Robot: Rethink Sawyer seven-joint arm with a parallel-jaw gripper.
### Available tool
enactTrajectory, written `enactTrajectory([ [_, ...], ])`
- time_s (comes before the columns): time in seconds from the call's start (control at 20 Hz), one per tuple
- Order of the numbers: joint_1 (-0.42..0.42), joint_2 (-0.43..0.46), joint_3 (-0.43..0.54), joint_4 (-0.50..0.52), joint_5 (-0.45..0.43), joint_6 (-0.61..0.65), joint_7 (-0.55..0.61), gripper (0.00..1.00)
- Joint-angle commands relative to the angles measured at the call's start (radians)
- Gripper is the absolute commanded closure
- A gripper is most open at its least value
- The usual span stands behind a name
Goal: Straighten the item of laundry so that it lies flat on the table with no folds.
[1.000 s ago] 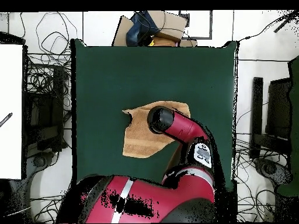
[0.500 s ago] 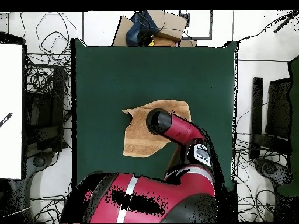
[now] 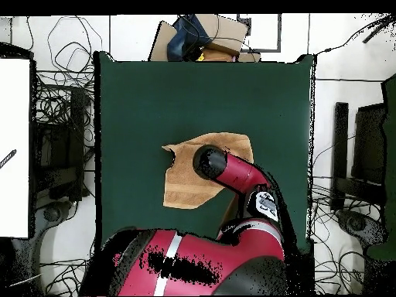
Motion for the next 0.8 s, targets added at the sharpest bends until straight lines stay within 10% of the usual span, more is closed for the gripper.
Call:
enactTrajectory([
  [0.05,-0.017,0.076,0.154,0.07,-0.041,-0.098,0.149,1.0],
  [0.8,-0.092,0.119,0.179,0.036,-0.12,-0.07,0.07,1.0],
])
